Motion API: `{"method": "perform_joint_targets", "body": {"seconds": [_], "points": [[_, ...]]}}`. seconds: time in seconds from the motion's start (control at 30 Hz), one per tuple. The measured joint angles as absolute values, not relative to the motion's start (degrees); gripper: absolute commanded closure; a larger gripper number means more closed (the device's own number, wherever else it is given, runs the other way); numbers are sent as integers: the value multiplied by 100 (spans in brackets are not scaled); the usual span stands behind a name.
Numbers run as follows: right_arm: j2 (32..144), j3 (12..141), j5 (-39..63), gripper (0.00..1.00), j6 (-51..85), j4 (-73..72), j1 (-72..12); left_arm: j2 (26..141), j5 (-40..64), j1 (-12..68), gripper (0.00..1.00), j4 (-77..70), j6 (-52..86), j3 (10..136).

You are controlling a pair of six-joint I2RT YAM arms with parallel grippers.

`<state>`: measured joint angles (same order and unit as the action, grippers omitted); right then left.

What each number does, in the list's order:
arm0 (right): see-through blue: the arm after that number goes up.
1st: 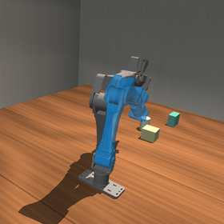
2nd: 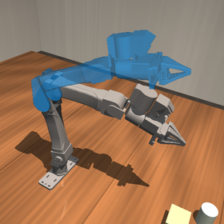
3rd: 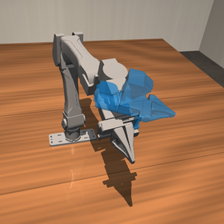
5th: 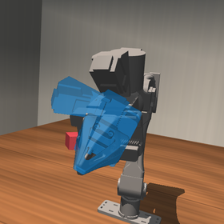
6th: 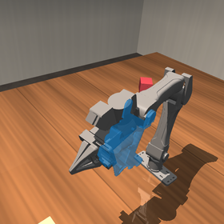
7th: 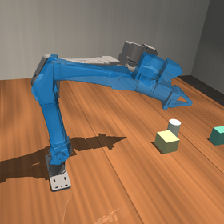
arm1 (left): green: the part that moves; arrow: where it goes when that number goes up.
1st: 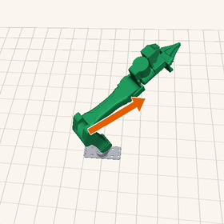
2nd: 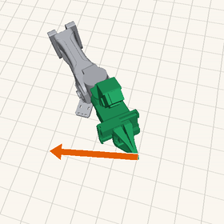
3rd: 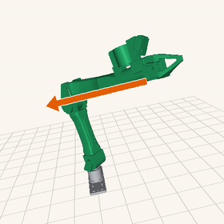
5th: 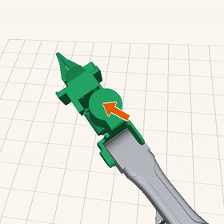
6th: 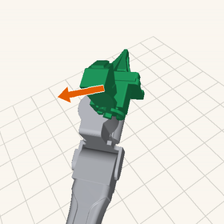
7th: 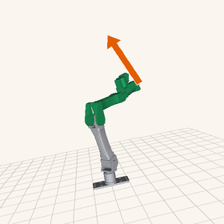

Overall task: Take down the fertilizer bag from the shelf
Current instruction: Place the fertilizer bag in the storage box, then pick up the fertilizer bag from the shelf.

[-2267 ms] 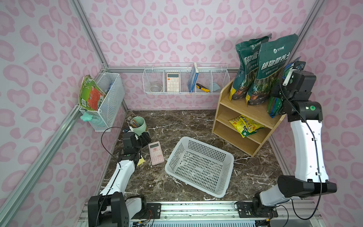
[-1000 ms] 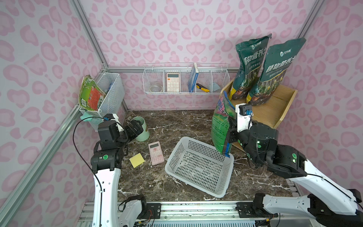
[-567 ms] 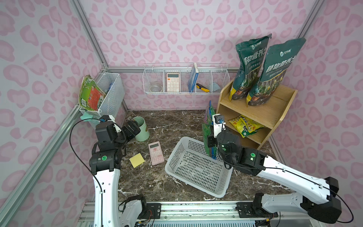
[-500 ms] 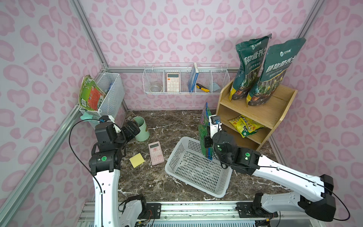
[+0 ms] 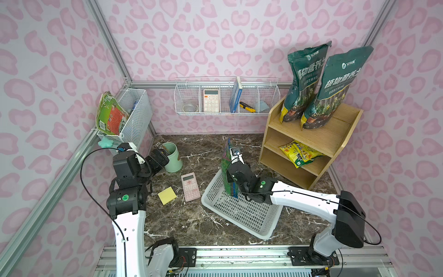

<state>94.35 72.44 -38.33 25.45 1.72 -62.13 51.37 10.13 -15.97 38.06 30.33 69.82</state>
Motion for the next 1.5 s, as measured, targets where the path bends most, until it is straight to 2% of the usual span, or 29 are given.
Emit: {"method": "perform_joint_targets", "body": {"seconds": [0.4, 0.47, 0.6, 0.73, 0.77, 0.87, 0.97, 1.1, 1.3, 1.4, 1.5], "points": [[10431, 7662, -3776, 100, 3017, -447, -6528, 5196, 1334, -1955, 1, 3802, 3181, 6904], [10615, 7878, -3686, 97, 3155, -423, -6521, 5210, 1409, -1999, 1, 3800, 3251, 6886], [10750, 7999, -3507, 77, 3315, -499, -6512, 5168, 1476, -2025, 1, 3802, 3262, 6858], [10707, 7981, -3273, 47, 3295, -790, -6541, 5046, 1559, -2025, 1, 3804, 3264, 6803], [10667, 7977, -3229, 36, 3256, -794, -6552, 5013, 1570, -2025, 1, 3804, 3264, 6788], [10429, 7940, -3223, 15, 3109, -797, -6573, 4974, 1601, -2025, 1, 3806, 3264, 6781], [10040, 7913, -3301, 7, 2945, -779, -6624, 4954, 1632, -2029, 1, 3809, 3264, 6781], [9345, 8077, -3579, 6, 2650, -427, -6707, 4873, 1645, -2029, 1, 3824, 3264, 6779], [8274, 9113, -4539, 9, 2062, 401, -6536, 4698, 1702, -2029, 1, 3929, 3282, 6770], [7935, 9686, -4882, 10, 1793, 714, -6119, 4694, 1931, -2029, 1, 3988, 3308, 6768], [7861, 10259, -5030, 11, 1647, 1199, -5365, 4799, 2453, -2014, 1, 3909, 3468, 6689]]}}
